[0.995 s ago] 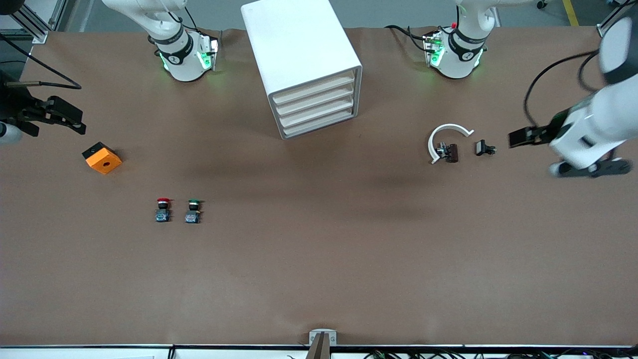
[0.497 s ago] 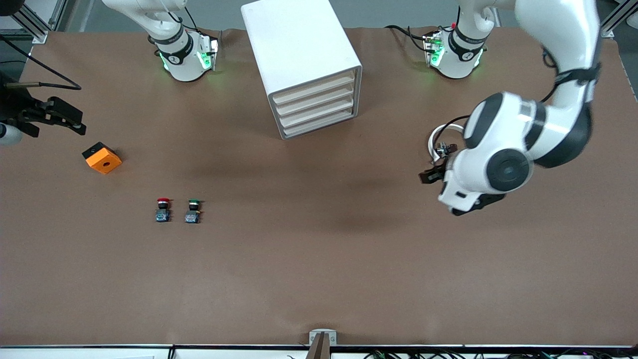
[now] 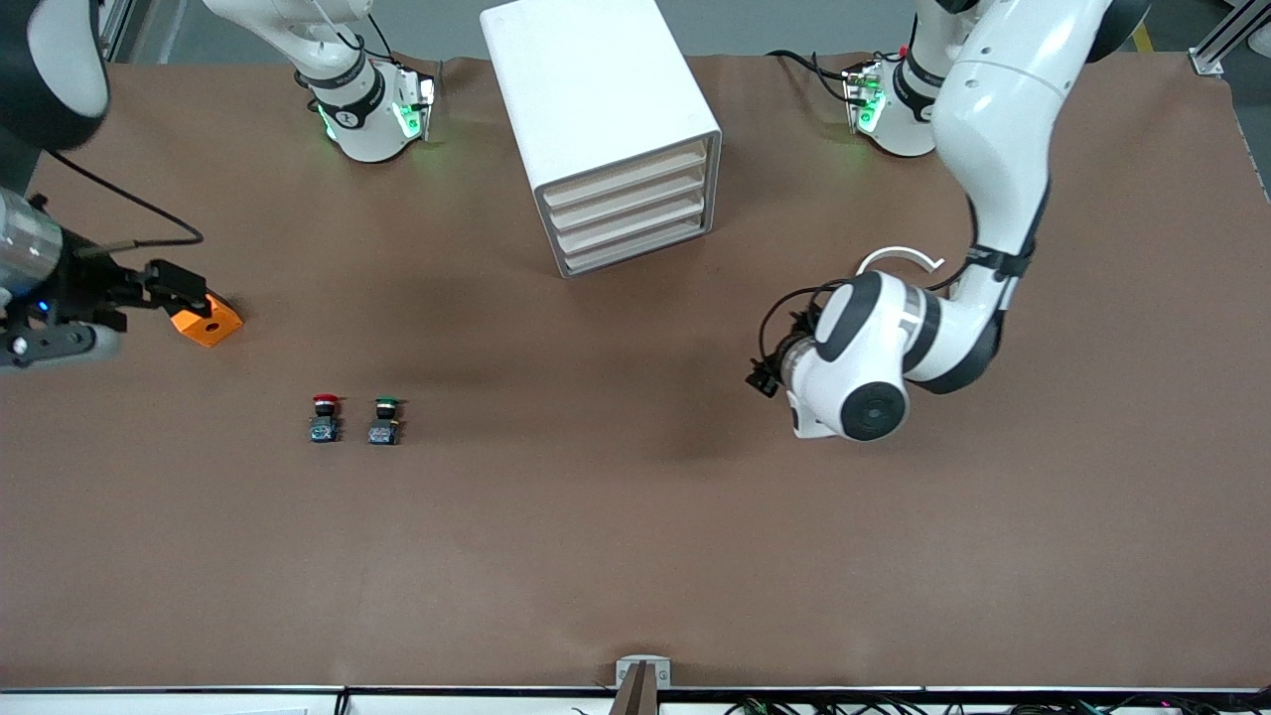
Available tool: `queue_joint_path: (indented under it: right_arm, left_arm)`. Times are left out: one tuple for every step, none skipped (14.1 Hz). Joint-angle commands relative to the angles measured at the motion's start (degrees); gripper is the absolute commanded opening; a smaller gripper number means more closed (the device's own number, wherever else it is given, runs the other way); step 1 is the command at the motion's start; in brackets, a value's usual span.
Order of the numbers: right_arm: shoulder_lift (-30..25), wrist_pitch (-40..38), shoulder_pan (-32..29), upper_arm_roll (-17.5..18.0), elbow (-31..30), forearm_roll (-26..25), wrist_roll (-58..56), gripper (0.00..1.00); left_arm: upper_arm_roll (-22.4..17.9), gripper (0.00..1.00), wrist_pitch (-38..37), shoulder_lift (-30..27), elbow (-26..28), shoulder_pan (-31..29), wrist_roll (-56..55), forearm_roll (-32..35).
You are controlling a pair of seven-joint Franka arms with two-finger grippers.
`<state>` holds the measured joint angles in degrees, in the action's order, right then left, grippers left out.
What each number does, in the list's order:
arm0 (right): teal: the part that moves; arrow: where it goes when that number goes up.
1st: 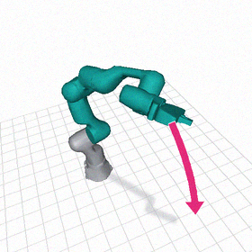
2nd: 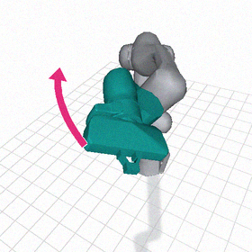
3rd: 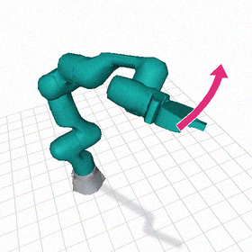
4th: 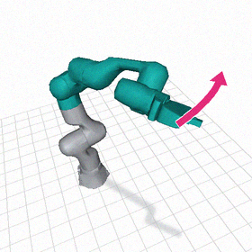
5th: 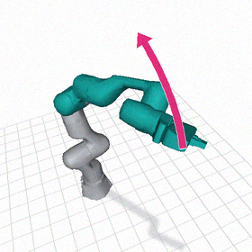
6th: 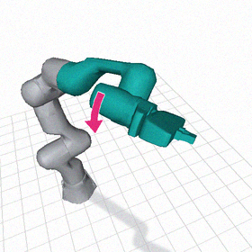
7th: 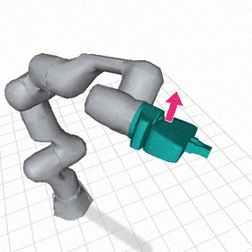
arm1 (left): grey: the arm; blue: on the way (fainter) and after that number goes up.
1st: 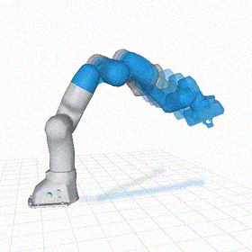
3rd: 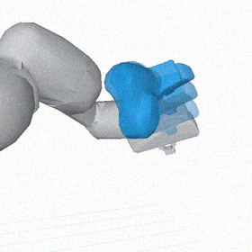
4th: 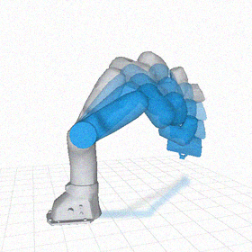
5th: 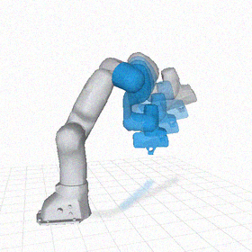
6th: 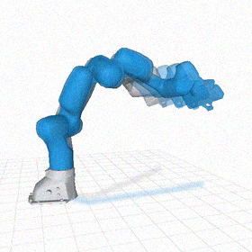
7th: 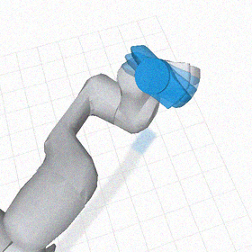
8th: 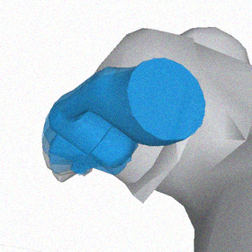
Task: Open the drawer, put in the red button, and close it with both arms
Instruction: 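Move the left gripper to the drawer handle while the right gripper reaches buttons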
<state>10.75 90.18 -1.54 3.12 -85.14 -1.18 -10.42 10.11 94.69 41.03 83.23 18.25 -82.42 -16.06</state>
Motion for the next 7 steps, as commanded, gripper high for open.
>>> queue_joint_path:
  right_arm:
    - [2.3, 4.0, -0.4, 0.4, -3.0, -1.2, -2.9, 1.0]
    - [2.4, 6.4, -0.4, 0.5, -5.5, -1.2, -2.8, 1.0]
    - [2.4, 9.1, -0.5, 0.5, -7.7, -1.2, -2.8, 1.0]
    - [2.4, 12.6, -0.6, 0.4, -10.3, -1.1, -2.8, 1.0]
    - [2.4, 16.3, -0.6, 0.4, -13.4, -1.1, -2.8, 1.0]
    - [2.4, 20.1, -0.7, 0.4, -16.4, -1.2, -2.8, 1.0]
    - [2.4, 24.5, -0.7, 0.4, -19.5, -1.1, -2.3, 1.0]
  left_arm:
    - [-0.3, 1.0, -1.2, 2.6, -1.3, 2.0, -14.8, -5.4]
    - [-0.2, 1.0, -2.1, 3.4, -1.0, 2.8, -19.4, -7.3]
    - [-0.3, 1.0, -3.4, 3.9, -0.8, 4.2, -23.5, -10.2]
    - [-0.3, 1.0, -3.7, 4.7, -0.6, 5.6, -26.8, -12.7]
    - [-0.3, 1.0, -4.9, 4.9, -0.3, 6.8, -30.9, -14.8]
    - [-0.3, 1.0, -5.2, 5.7, -0.3, 7.5, -34.6, -16.4]
    - [-0.3, 1.0, -5.4, 6.6, -0.3, 7.8, -38.1, -19.6]
